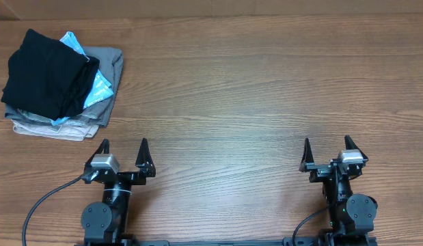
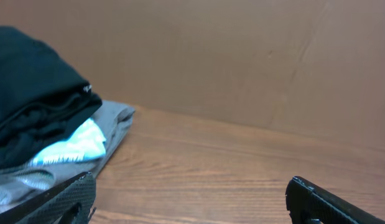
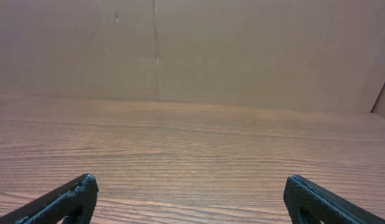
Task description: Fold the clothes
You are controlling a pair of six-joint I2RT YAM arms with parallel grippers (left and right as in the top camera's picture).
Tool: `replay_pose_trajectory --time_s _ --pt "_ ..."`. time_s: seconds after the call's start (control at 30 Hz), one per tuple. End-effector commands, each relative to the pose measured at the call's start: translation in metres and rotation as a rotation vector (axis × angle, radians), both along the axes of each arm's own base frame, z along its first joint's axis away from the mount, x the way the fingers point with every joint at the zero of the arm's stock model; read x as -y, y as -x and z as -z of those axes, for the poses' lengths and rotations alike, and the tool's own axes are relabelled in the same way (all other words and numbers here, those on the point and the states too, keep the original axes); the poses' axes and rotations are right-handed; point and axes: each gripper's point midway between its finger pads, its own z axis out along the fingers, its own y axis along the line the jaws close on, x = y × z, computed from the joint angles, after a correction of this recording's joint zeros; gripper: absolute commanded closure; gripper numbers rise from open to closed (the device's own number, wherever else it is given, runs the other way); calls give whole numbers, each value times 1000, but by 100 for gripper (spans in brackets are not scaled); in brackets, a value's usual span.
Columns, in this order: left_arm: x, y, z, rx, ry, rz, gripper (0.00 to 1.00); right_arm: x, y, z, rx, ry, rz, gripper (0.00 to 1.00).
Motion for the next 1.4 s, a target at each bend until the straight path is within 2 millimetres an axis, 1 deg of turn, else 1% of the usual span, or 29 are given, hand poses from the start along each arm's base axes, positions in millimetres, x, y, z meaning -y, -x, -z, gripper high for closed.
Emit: replay_pose_trajectory --time_s 0.0,0.13,0.27,0.37,0.5,1.37 --pt "-8 0 7 6 -16 -44 0 0 0 1 6 4 -1 0" --pt "-11 0 17 -13 -45 -62 0 0 0 1 6 4 -1 0" --pt "-11 0 24 -39 -159 -62 0 0 0 1 6 4 -1 0" --pt "-11 1 35 -80 -272 -55 0 0 0 1 6 4 -1 0" --pt "-11 1 35 -75 -385 -51 0 0 0 1 6 4 -1 0" --pt "-11 1 35 -75 -393 -47 0 0 0 1 6 4 -1 0"
